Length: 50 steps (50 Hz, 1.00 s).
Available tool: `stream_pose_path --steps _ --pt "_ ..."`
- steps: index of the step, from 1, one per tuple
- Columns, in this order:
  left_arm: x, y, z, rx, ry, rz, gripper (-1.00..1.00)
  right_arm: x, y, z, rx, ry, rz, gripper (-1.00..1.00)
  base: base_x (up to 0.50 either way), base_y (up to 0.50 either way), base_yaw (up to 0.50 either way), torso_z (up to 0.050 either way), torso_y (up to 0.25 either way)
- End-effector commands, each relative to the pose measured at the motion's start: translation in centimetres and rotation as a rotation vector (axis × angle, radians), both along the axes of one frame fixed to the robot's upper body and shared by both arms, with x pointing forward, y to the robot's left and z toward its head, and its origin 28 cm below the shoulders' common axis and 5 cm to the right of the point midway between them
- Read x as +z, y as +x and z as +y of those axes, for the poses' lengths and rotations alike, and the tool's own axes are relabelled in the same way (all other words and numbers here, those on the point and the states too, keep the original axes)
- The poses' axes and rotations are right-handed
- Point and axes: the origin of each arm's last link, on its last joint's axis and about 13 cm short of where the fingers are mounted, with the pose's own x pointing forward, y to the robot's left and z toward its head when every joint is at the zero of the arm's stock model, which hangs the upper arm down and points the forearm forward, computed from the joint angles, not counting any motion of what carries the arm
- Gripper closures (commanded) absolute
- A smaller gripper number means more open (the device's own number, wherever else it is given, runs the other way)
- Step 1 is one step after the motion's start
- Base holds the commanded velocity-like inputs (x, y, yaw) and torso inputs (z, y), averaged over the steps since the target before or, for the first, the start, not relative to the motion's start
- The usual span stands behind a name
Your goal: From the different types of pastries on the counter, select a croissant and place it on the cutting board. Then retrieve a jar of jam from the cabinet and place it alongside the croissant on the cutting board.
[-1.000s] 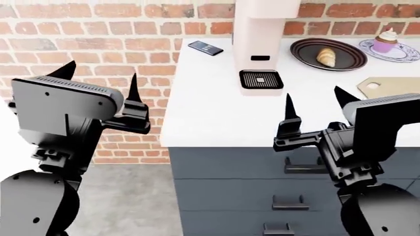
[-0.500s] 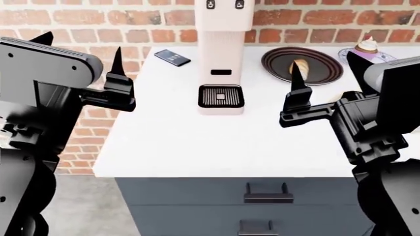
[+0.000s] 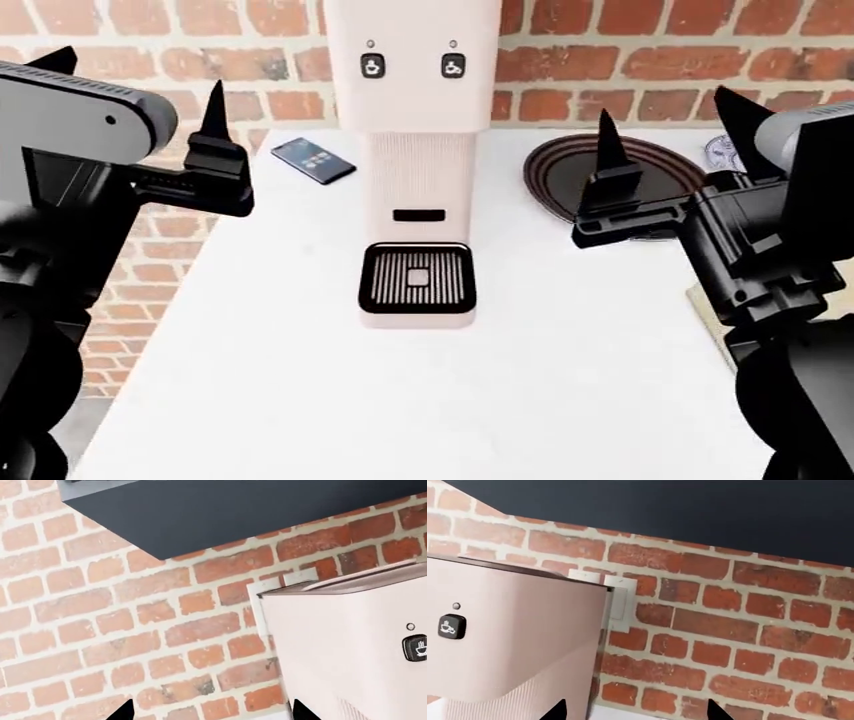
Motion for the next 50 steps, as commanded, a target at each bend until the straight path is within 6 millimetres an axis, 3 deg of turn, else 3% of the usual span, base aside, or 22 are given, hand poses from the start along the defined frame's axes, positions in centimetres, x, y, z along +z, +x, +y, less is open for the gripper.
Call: stream_pose_path --steps 1,50 --pt "0.29 -0.04 0.46 0.032 0.005 0.006 -1.0 0.25 -0.02 0.05 -0.008 -0.013 0.006 -1.0 0.35 0.08 0.0 0.005 0.0" --pt "0.29 -0.09 0.83 0.035 -0.017 0.043 -1.0 0.41 0.53 -0.66 -0.098 0.01 0.106 -1.0 0.14 0.0 0.0 0.0 0.0"
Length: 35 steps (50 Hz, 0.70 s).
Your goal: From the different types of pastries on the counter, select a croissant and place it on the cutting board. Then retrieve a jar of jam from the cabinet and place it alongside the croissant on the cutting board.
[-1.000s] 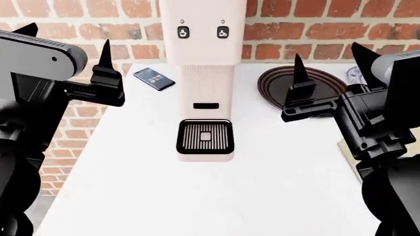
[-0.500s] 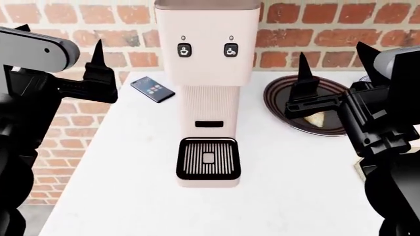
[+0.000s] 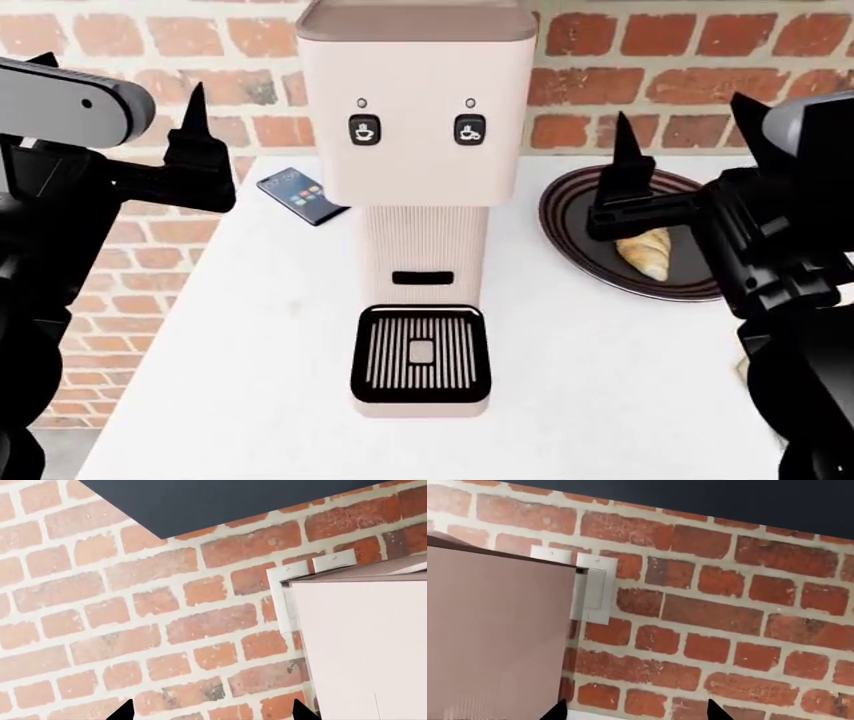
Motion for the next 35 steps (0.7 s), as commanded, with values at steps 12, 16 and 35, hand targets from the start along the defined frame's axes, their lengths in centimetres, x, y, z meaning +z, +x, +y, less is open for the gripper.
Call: stream_pose_path --steps 12,16,35 --pt "-0.1 -0.2 0.2 0.003 -0.002 -0.001 -1.0 -0.7 3.1 -0.2 -0.114 -0.031 0.193 -1.0 0.0 0.0 0.0 0.0 0.0" --pt "-0.2 -0.3 0.3 0.002 0.001 0.0 -1.0 -0.1 3.9 0.2 -0.111 -0.079 0.268 -1.0 0.0 0.0 0.0 0.0 0.0" --pt "-0.3 -0.3 0.7 0.009 -0.001 0.0 -1.0 -0.9 7.3 -0.8 -0.18 -0.104 0.501 -1.0 0.0 0.0 0.0 0.0 0.0"
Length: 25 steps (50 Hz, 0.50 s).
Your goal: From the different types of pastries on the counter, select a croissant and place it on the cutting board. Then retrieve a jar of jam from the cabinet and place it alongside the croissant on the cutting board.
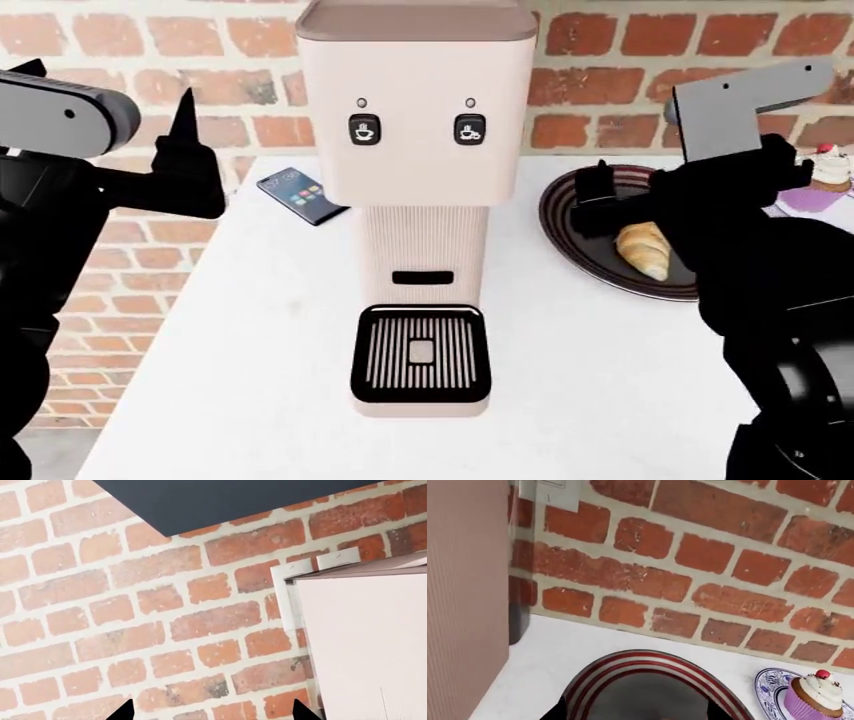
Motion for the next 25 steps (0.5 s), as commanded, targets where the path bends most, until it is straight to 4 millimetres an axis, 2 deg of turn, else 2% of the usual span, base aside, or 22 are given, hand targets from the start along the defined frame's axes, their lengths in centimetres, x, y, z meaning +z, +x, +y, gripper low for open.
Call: stream_pose_path --steps 1,13,25 --pt "0.0 0.1 0.1 0.003 0.001 0.0 -1.0 -0.8 1.7 -0.6 -0.044 -0.012 0.119 -1.0 0.0 0.0 0.0 0.0 0.0" --pt "-0.2 0.2 0.3 0.01 0.008 0.001 -1.0 -2.3 2.7 -0.9 -0.07 0.012 0.174 -1.0 0.0 0.0 0.0 0.0 0.0" --pt "-0.4 0.1 0.5 0.011 0.002 0.0 -1.0 -2.9 3.6 -0.9 -0.111 0.024 0.211 -1.0 0.0 0.0 0.0 0.0 0.0"
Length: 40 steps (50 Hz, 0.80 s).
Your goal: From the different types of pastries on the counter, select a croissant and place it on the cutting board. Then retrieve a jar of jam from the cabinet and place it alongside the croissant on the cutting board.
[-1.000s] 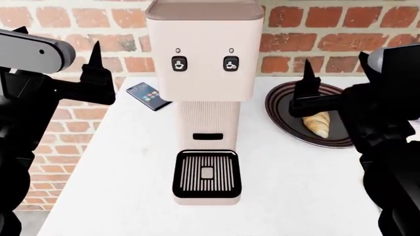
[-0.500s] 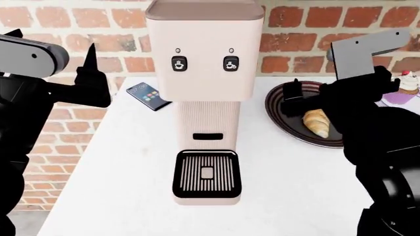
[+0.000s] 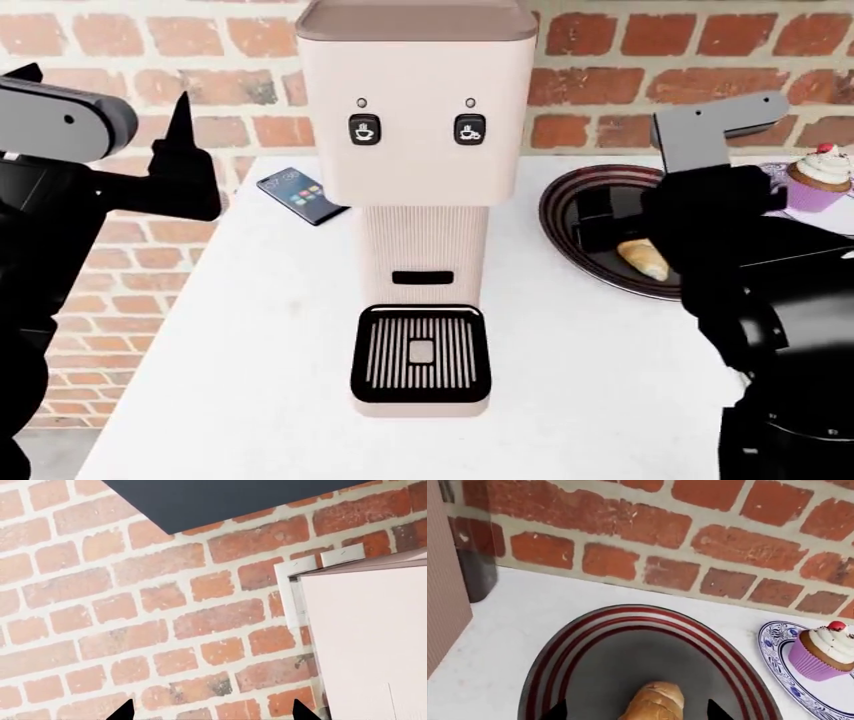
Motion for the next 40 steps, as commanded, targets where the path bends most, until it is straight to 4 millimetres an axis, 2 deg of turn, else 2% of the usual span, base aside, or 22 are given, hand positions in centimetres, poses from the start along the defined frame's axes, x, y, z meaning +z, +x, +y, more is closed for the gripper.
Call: stream_pose_path --steps 1,40 --pt "-0.1 -0.1 0.2 0.001 -0.002 -0.001 -1.0 -0.9 0.9 -0.1 -0.039 0.008 0.051 -1.0 0.0 0.0 0.0 0.0 0.0" --pt "-0.7 0.1 0.3 -0.001 -0.004 0.009 -1.0 -4.0 1.6 -1.5 -0.099 0.013 0.11 -1.0 0.0 0.0 0.0 0.0 0.0"
